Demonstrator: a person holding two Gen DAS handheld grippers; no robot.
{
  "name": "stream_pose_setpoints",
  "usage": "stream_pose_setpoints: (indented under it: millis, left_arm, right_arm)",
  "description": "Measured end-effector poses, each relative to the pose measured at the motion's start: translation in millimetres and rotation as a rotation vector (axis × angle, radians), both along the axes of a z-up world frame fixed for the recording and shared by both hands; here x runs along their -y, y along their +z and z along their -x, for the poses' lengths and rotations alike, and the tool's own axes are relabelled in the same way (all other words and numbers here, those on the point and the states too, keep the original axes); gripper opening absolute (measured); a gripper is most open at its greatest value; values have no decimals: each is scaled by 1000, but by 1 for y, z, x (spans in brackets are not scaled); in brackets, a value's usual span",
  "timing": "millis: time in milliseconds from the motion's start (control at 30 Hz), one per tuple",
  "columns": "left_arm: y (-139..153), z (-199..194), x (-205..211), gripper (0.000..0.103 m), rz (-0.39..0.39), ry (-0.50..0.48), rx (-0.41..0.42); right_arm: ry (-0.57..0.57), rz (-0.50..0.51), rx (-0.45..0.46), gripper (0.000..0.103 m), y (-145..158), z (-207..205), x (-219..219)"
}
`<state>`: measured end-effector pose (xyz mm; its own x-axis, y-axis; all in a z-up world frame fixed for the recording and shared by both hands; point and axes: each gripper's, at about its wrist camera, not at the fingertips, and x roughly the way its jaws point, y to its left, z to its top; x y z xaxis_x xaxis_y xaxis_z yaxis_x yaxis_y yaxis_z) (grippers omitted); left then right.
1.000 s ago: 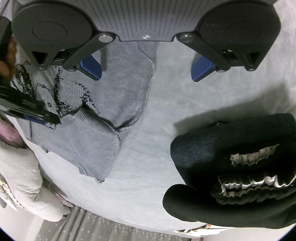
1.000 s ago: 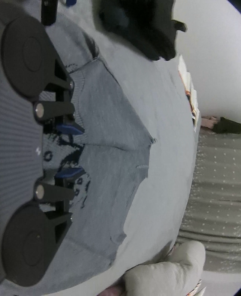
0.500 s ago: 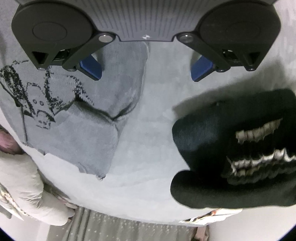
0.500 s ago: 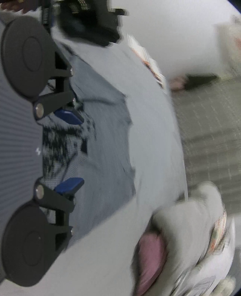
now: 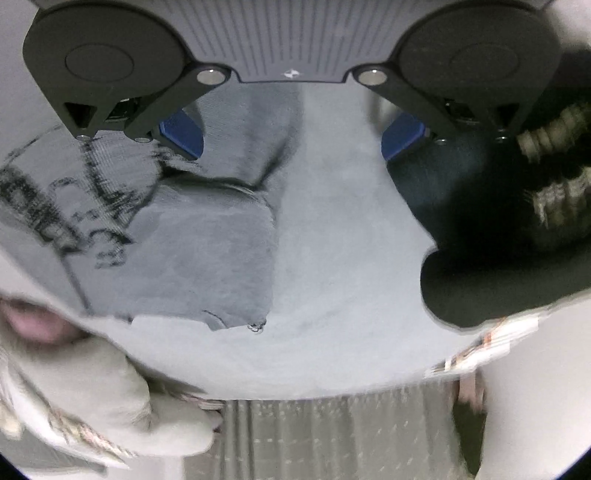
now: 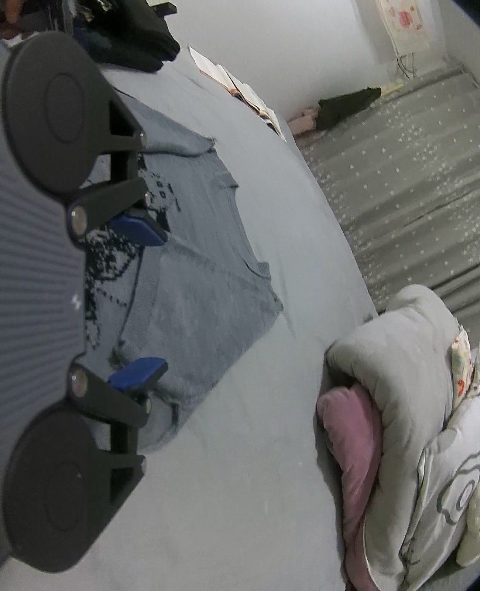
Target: Fold clothes
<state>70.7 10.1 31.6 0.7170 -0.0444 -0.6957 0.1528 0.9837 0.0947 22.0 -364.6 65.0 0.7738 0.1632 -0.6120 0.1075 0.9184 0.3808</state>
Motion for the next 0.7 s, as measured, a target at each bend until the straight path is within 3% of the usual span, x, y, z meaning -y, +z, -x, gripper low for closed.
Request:
stream_pose_setpoints:
  millis: [200, 333, 400, 433, 467, 533, 700]
  left_arm:
    - [0, -3, 13, 96, -125, -80, 37]
    - [7, -8, 9, 95, -101, -112, 59]
    - [7, -17, 3, 82, -79, -105, 37]
    - [5, -22, -1, 64, -75, -103, 11]
    - [2, -27, -5, 56, -67, -102, -10]
    - [-1, -31, -11, 55, -35, -113, -23]
    - [-4, -34, -5, 53, -63, -159, -5]
  right_arm:
    - [58, 16, -9, 65, -3, -3, -14]
    - [71, 9, -1, 67, -2, -5, -18]
    - [74, 11, 1, 69, -2, -5, -20]
    - [75, 11, 1, 69, -2, -6, -21]
    - [77, 12, 1, 69, -3, -6, -21]
    - [79, 16, 2, 69, -3, -7, -23]
    - [82, 15, 2, 69, -6, -10, -28]
